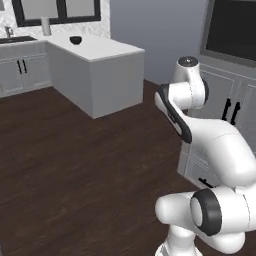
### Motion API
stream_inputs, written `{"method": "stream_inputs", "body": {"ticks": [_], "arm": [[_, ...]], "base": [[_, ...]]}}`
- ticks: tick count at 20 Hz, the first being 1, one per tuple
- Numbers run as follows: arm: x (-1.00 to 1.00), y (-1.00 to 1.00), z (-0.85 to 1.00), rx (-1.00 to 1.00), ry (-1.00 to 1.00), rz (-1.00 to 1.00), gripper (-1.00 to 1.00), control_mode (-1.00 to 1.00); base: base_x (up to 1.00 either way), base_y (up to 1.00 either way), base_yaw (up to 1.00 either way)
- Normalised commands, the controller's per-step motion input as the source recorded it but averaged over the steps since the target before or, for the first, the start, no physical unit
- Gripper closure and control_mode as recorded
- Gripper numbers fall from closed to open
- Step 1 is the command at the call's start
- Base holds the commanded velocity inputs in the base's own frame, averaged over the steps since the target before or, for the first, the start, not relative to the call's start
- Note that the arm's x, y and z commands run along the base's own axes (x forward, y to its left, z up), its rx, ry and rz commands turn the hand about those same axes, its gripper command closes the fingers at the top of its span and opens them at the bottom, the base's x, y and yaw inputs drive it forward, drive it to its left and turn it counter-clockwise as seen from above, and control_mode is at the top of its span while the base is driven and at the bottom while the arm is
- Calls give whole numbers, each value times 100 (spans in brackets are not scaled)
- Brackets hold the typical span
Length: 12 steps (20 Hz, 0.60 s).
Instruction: Take a straw from the drawer in front and place it inside the glass cup on the dining counter.
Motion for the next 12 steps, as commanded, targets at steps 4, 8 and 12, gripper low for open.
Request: {"method": "stream_inputs", "body": {"ticks": [4, 8, 12], "arm": [[0, 0, 0, 0, 0, 0, 100, 100], [0, 0, 0, 0, 0, 0, 100, 100], [0, 0, 0, 0, 0, 0, 100, 100]], "base": [[100, 5, -42], [100, 28, -30], [100, 58, -23]]}}
